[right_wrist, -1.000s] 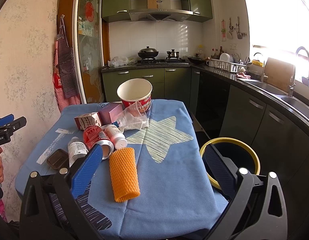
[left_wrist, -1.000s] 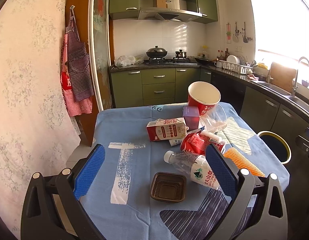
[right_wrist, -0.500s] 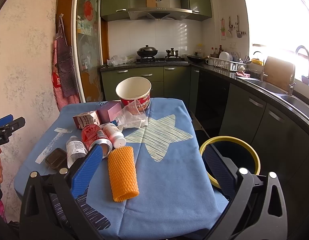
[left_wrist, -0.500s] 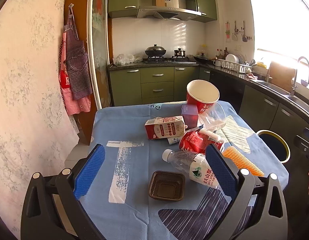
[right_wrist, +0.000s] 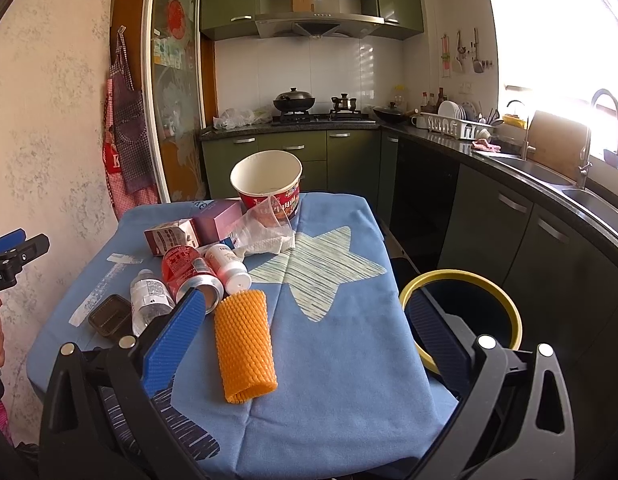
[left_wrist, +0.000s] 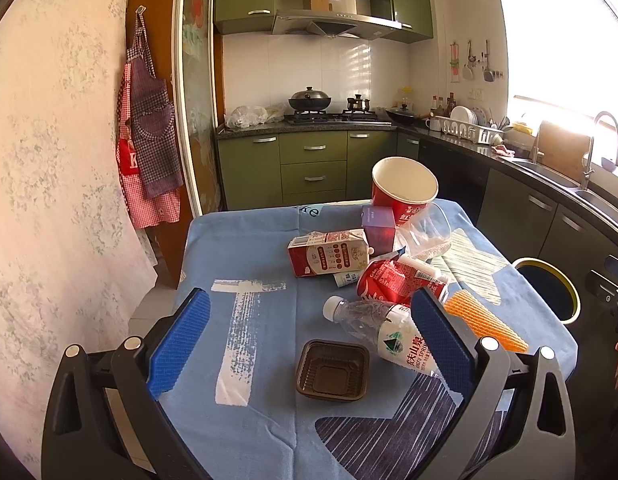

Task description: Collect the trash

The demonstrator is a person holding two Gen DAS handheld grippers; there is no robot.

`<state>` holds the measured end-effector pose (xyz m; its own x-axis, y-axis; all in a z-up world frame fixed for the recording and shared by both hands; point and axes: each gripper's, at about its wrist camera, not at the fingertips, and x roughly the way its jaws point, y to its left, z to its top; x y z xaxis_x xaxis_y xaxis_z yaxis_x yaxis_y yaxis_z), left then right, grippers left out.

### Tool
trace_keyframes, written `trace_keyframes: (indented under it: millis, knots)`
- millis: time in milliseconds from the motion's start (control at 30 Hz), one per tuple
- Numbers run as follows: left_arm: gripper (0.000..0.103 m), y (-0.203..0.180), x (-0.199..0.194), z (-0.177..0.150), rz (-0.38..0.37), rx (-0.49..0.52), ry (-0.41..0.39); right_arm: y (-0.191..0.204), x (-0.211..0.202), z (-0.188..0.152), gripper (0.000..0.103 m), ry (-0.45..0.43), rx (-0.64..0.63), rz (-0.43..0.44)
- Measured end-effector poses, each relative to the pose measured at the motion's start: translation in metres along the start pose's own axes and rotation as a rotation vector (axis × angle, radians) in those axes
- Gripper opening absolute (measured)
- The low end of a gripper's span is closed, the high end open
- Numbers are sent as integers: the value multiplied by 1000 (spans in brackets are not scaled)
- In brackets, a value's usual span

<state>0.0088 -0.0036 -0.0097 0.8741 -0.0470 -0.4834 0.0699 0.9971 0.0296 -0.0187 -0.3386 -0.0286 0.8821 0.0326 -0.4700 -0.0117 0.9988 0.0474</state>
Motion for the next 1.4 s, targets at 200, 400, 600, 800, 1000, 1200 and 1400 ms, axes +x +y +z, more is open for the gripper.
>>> trace_keyframes:
  millis: [200,400,600,800,1000,1200,1400]
  knots:
    - [99,0,1,0,-1,1,2,0,0,-1,97,1,0,0]
    - [99,-1,1,0,-1,1,3,0,0,-1,97,2,1,1]
    - [99,-2,2,0,-1,3,2,0,1,0,97,1,0,-1]
    - [99,-3,4,-1,2,6,7,0,2,-2,97,6,2,-1]
    - [99,3,21,4,1,0,30,-3,15,-2,97,39,3,-7]
    - [99,8,62,29,23,22,42,-8,42,19,97,78,-17,-9]
    - [99,15,122,64,51,17,33,-28,107,60,97,210,60,118]
